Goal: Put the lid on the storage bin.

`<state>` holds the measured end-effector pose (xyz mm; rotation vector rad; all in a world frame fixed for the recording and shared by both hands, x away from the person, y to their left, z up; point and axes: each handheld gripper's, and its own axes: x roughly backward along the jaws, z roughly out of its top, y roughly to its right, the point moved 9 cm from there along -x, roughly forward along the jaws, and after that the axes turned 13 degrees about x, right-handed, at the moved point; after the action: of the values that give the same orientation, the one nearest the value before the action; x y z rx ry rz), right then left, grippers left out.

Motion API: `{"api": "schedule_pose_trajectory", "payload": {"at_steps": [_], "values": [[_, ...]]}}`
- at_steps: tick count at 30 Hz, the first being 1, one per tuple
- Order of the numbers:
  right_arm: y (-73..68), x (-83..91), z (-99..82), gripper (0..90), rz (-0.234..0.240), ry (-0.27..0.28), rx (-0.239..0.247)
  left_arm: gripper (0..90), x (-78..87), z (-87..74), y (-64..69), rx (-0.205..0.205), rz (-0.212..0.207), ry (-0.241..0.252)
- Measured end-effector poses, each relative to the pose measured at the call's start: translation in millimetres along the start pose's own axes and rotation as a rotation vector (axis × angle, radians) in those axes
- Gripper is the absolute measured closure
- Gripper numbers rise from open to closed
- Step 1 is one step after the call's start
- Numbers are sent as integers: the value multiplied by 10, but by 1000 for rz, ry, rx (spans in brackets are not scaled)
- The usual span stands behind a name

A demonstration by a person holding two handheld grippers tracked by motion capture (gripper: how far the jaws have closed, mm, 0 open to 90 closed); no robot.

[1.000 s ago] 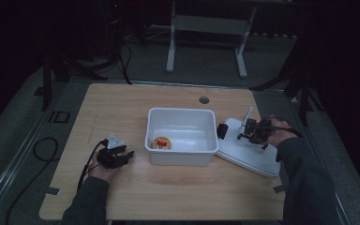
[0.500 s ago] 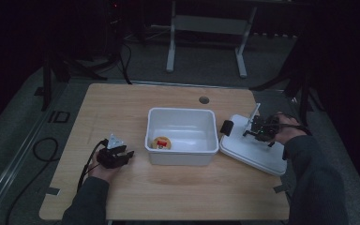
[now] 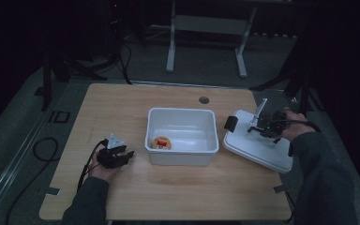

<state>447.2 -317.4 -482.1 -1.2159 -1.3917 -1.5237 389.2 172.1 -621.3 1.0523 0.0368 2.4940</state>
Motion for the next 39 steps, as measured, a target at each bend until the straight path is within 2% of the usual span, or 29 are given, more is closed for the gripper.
{"api": "schedule_pose_trajectory", "payload": {"at_steps": [28, 39], "values": [[101, 351, 48, 846, -40, 15, 37, 558, -1, 1, 0, 0, 1, 1], [94, 427, 73, 845, -47, 20, 56, 558, -1, 1, 0, -1, 1, 2]]}}
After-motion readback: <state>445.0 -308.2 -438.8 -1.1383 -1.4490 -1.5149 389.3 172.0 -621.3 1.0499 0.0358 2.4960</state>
